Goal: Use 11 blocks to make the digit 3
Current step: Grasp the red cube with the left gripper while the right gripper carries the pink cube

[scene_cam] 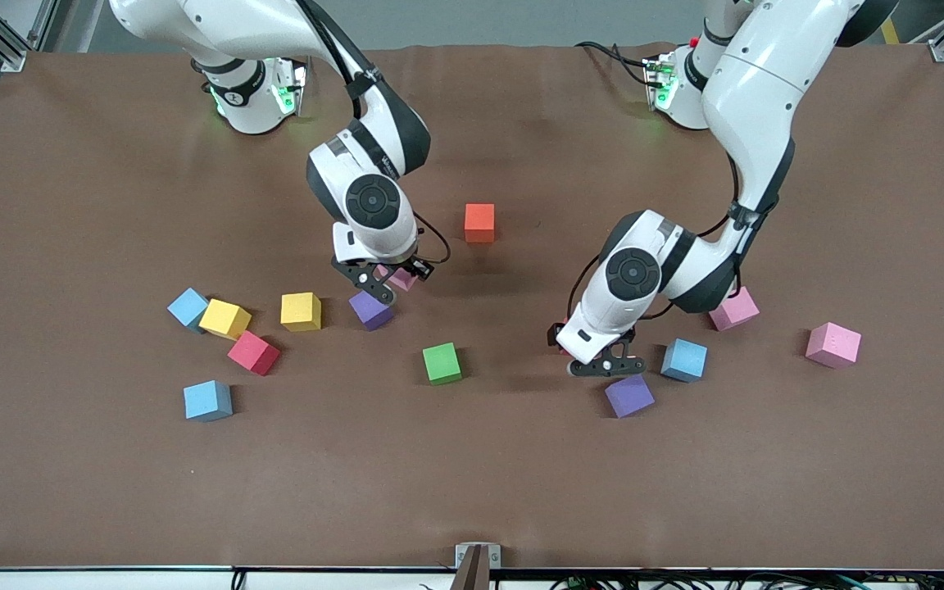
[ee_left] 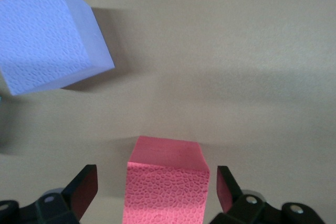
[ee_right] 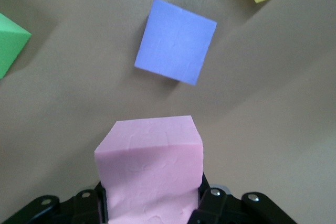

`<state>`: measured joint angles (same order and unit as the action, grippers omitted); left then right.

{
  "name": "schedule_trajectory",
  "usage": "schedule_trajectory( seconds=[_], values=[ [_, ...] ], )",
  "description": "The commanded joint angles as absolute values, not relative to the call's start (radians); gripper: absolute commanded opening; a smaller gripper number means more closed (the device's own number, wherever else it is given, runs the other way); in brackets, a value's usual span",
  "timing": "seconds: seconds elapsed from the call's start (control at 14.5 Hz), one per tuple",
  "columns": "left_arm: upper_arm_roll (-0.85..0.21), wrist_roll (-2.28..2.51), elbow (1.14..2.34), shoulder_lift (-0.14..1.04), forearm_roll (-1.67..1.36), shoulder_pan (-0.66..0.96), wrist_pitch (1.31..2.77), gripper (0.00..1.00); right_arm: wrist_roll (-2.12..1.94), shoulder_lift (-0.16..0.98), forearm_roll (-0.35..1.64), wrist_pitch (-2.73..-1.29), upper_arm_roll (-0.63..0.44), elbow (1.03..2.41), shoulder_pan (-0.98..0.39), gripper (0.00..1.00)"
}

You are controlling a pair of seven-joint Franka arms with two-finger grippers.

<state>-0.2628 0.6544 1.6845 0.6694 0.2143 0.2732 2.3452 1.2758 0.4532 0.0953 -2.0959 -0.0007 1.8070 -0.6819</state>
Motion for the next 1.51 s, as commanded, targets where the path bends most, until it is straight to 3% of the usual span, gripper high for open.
schedule_trajectory(
  seconds=[0.0,0.14,0.34,0.48,0.69,0.96,1.1,1.45],
  values=[
    [-0.27,0.655,1.677,0.678,0.23,0.279,2.344,0.99,1.374,0.445,0.094,-2.097,0.0,1.819,-0.721,0.3],
    [-0.27,0.655,1.695,0.678,0.23,0.284,2.344,0.93,1.474,0.443,0.095,-2.127,0.0,1.847,-0.742,0.3],
    [-0.27,0.653,1.697,0.687,0.235,0.287,2.345,0.75,1.578,0.407,0.103,-2.274,0.005,1.984,-0.767,0.3],
    [-0.268,0.666,1.697,0.687,0.233,0.285,2.349,0.51,1.7,0.402,0.104,-2.359,0.008,2.048,-0.799,0.3],
    [-0.27,0.705,1.701,0.661,0.232,0.285,2.335,0.27,1.914,0.391,0.106,-2.459,0.011,2.112,-0.833,0.31],
    [-0.281,0.908,1.707,0.612,0.224,0.276,2.327,0.25,2.207,0.39,0.116,-2.583,0.029,2.155,-0.842,0.34],
    [-0.296,0.997,1.716,0.582,0.201,0.273,2.281,0.2,2.333,0.391,0.12,-2.592,0.029,2.16,-0.85,0.36],
    [-0.377,1.492,1.756,0.563,0.166,0.272,2.255,0.19,2.422,0.393,0.133,-2.6,0.034,2.175,-0.85,0.34]
  ],
)
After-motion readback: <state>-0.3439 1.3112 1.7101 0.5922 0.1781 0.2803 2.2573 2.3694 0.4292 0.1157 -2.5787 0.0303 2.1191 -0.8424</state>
